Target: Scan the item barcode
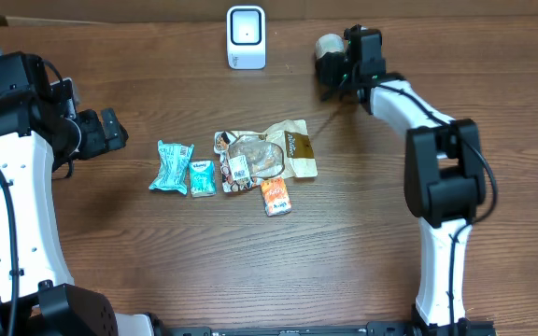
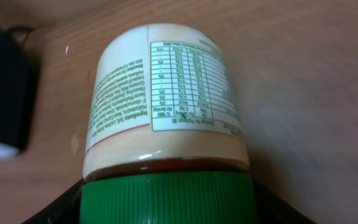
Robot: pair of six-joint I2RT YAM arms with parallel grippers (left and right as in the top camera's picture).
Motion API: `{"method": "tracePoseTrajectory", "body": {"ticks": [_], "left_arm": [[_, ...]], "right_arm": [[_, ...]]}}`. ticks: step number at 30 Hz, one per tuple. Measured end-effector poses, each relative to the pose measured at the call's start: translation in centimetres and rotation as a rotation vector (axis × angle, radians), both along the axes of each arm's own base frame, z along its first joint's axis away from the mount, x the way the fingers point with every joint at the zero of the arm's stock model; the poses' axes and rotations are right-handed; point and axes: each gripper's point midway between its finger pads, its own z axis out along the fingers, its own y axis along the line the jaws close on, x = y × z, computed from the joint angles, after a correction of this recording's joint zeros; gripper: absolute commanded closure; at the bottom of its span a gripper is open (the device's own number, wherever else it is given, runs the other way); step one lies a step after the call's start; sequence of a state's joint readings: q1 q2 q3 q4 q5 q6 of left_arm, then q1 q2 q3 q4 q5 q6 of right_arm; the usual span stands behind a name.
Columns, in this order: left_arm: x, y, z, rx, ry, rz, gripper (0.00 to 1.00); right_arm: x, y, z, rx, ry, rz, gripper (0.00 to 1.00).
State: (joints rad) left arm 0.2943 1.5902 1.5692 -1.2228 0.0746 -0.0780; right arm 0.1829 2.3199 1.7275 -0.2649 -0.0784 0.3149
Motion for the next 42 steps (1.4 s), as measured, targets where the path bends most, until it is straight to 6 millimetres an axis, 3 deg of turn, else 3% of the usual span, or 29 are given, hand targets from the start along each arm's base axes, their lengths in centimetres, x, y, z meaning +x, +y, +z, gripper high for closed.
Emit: {"method": "tracePoseTrajectory", "body": {"ticks": [3, 6, 7, 9, 12, 16, 21, 25, 33, 40, 42], "left_arm": [[0.0, 0.0, 0.0, -0.001, 0.001, 0.0, 0.0], [0.0, 0.0, 0.0, -0.001, 0.0, 0.0, 0.0], [0.0, 0.0, 0.0, 0.0, 0.0, 0.0, 0.0], [0.0, 0.0, 0.0, 0.0, 0.0, 0.0, 0.0], [0.0, 0.0, 0.0, -0.001, 0.0, 0.0, 0.0], [0.0, 0.0, 0.0, 0.0, 0.0, 0.0, 0.0], [0.0, 0.0, 0.0, 0.0, 0.0, 0.0, 0.0], [0.0, 0.0, 0.0, 0.0, 0.0, 0.0, 0.0], [0.0, 0.0, 0.0, 0.0, 0.0, 0.0, 0.0], [0.0, 0.0, 0.0, 0.0, 0.0, 0.0, 0.0], [0.0, 0.0, 0.0, 0.0, 0.0, 0.0, 0.0]], "right_arm": [[-3.0, -0.4, 3.6, -0.01, 0.079, 0.006, 0.58], [-7.4, -0.9, 8.3, -0.009, 0.162, 0.019, 0.59], [-9.3, -1.0, 10.1, -0.003, 0.194, 0.028, 0.59], [-13.3, -1.1, 11.9, 0.006, 0.292, 0.046, 0.58], [-19.5, -0.9, 12.7, -0.007, 0.47, 0.074, 0.57], [-25.0, 0.3, 10.9, -0.066, 0.683, 0.127, 0.54], [-26.0, 1.5, 9.2, -0.095, 0.716, 0.162, 0.54], [-25.8, 1.4, 8.2, -0.105, 0.708, 0.158, 0.54], [-28.2, 0.5, 5.4, -0.143, 0.859, 0.148, 0.53], [-29.0, 0.3, 2.4, -0.172, 0.98, 0.143, 0.31], [-28.8, 0.3, 1.9, -0.173, 0.978, 0.146, 0.16]]}}
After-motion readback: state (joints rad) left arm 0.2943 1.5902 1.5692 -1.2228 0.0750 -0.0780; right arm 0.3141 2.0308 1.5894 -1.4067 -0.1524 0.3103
